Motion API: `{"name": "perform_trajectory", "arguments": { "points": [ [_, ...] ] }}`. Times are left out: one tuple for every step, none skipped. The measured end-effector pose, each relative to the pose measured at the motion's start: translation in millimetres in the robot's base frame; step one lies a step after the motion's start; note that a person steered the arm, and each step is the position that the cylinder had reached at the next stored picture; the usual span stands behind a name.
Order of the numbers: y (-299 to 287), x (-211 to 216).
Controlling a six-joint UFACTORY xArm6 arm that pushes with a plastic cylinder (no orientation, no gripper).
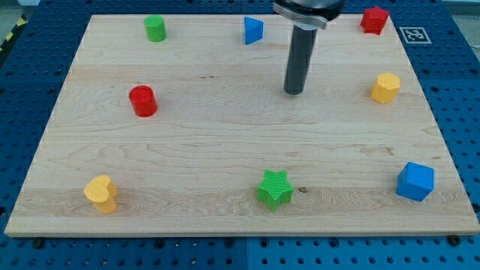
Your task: Move your arm to the right side of the blue triangle
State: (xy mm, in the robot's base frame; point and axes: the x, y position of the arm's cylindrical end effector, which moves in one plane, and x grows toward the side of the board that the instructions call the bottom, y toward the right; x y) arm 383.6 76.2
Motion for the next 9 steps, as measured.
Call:
{"name": "perform_trajectory", "arguments": {
  "points": [
    [-3, -29],
    [-2, -55],
    [-2, -63],
    [-2, -63],
    [-2, -64],
    [-2, -70],
    [-2, -71],
    [-2, -71],
    [-2, -79]
  ]
}}
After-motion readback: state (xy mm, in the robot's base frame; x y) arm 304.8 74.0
